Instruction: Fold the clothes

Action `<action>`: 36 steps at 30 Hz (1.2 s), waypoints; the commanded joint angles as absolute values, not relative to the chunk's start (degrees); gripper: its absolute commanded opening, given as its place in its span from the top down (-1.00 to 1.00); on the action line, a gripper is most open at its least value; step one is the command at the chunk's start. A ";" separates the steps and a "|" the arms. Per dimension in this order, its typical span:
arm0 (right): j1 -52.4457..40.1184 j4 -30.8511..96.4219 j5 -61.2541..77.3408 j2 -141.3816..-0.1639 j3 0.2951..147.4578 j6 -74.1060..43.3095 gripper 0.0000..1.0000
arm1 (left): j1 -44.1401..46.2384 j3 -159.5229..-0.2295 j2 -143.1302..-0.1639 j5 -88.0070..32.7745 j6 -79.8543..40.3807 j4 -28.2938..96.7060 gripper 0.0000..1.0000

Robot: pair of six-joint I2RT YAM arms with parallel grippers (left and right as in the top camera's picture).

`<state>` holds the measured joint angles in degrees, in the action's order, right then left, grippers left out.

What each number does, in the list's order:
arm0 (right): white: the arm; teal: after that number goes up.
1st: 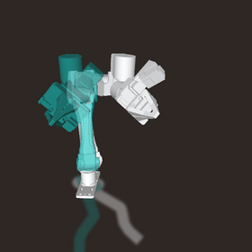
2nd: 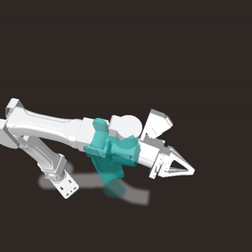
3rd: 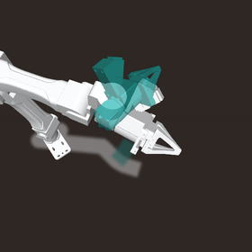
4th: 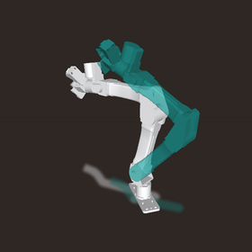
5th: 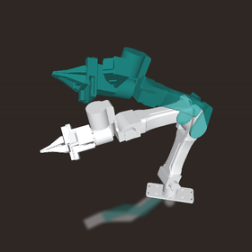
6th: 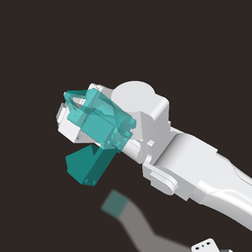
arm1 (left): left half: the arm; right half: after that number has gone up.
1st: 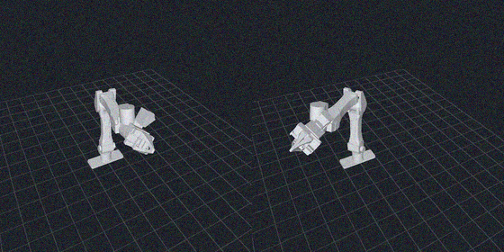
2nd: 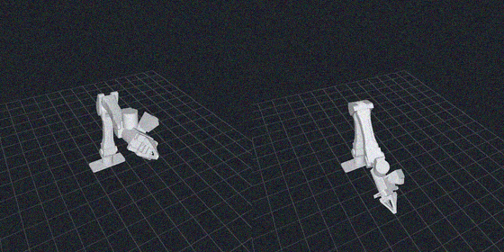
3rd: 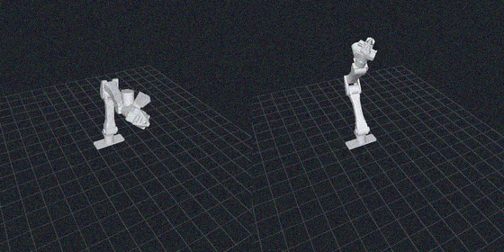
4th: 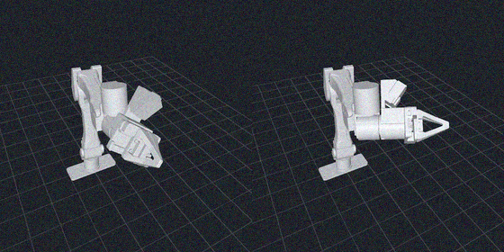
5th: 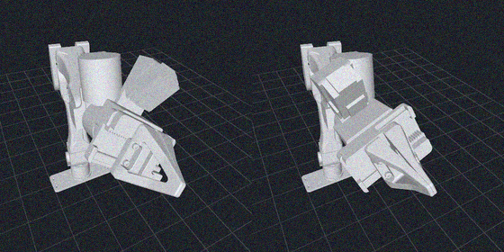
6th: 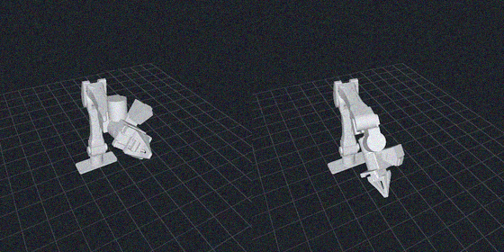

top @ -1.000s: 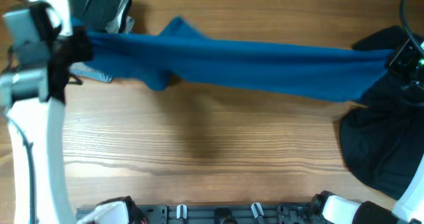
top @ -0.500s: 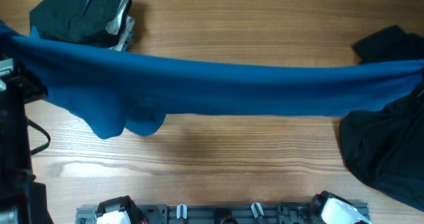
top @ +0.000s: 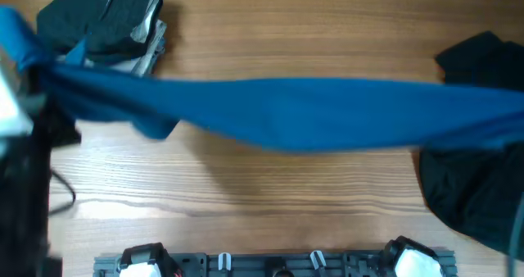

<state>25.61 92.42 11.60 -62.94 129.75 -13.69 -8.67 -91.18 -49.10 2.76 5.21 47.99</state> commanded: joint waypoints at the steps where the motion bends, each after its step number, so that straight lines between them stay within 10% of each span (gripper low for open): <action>1: 25.96 92.12 8.32 -61.17 130.10 -16.69 0.92 | -8.73 -92.23 -46.13 4.95 4.67 45.47 0.92; 17: 23.22 82.74 16.82 -124.46 129.99 -4.43 0.78 | 2.66 -92.23 -116.40 -17.72 6.74 18.11 0.92; 19: 22.26 77.87 16.78 -129.80 129.99 -3.99 0.32 | 3.57 -92.23 -121.75 -17.54 2.74 12.25 0.55; 23: 23.16 70.57 16.58 -130.50 130.15 -3.84 -0.24 | 3.27 -92.62 -122.15 -14.68 -0.51 8.54 -0.89; 36: 24.23 92.14 16.53 -108.64 125.10 -4.69 -0.44 | 1.69 -86.76 -110.15 -12.97 7.29 59.68 -0.80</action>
